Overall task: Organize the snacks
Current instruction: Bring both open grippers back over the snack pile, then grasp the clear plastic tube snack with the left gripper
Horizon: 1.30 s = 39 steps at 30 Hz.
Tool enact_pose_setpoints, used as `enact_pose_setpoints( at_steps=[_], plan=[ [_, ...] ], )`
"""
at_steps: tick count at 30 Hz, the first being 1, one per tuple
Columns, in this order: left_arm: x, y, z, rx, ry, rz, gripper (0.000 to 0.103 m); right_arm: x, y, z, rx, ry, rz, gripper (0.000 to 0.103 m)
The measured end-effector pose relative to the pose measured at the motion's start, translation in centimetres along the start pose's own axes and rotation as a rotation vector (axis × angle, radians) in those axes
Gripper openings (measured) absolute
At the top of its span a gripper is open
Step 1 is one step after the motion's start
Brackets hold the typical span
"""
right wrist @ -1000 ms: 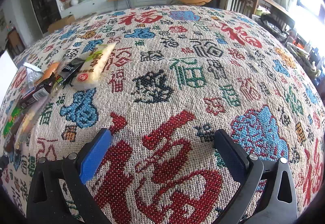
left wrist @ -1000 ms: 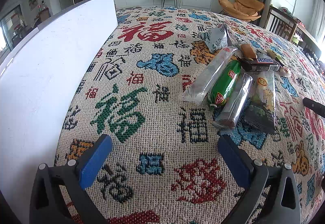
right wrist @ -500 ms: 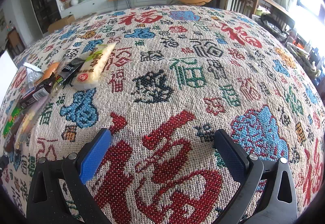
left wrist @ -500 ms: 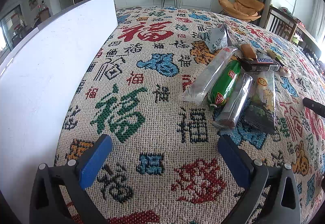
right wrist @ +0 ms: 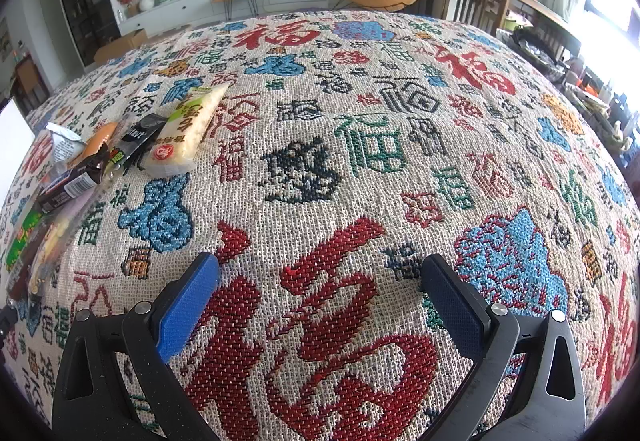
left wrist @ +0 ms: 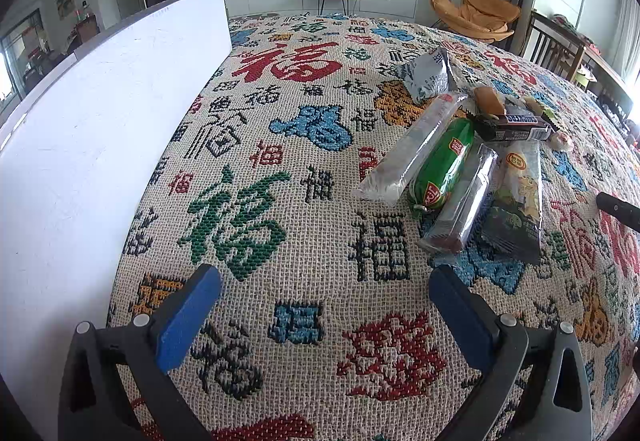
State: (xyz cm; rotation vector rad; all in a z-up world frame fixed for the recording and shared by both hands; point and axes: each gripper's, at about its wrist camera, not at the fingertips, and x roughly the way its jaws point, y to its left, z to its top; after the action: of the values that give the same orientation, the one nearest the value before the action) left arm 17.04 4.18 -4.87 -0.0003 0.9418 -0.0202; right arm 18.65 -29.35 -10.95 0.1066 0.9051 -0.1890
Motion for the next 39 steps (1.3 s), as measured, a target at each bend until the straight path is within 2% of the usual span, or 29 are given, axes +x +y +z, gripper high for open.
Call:
enact_pose_setpoints(
  at_steps=[26, 28, 30, 32, 35, 37, 39],
  plan=[
    [0.0, 0.0, 0.0, 0.003, 0.002, -0.006, 0.103, 0.0, 0.0, 0.0, 0.0, 0.0, -0.001, 0.103],
    [0.1, 0.1, 0.3, 0.024, 0.032, -0.034, 0.103, 0.0, 0.0, 0.0, 0.0, 0.0, -0.001, 0.103],
    [-0.1, 0.6, 1.4, 0.007, 0.069, -0.104, 0.103, 0.0, 0.0, 0.0, 0.0, 0.0, -0.001, 0.103],
    [-1.0, 1.3, 3.1, -0.035, 0.052, -0.165, 0.103, 0.0, 0.0, 0.0, 0.0, 0.0, -0.001, 0.103],
    [-1.3, 0.9, 6.5, -0.035, 0.024, -0.18, 0.103, 0.0, 0.0, 0.0, 0.0, 0.0, -0.001, 0.103],
    [0.0, -0.5, 8.5, 0.012, 0.046, -0.184, 0.096, 0.0, 0.0, 0.0, 0.0, 0.0, -0.001, 0.103],
    [1.7, -2.1, 9.8, 0.076, 0.072, -0.173, 0.068, 0.0, 0.0, 0.0, 0.0, 0.0, -0.001, 0.103]
  ],
)
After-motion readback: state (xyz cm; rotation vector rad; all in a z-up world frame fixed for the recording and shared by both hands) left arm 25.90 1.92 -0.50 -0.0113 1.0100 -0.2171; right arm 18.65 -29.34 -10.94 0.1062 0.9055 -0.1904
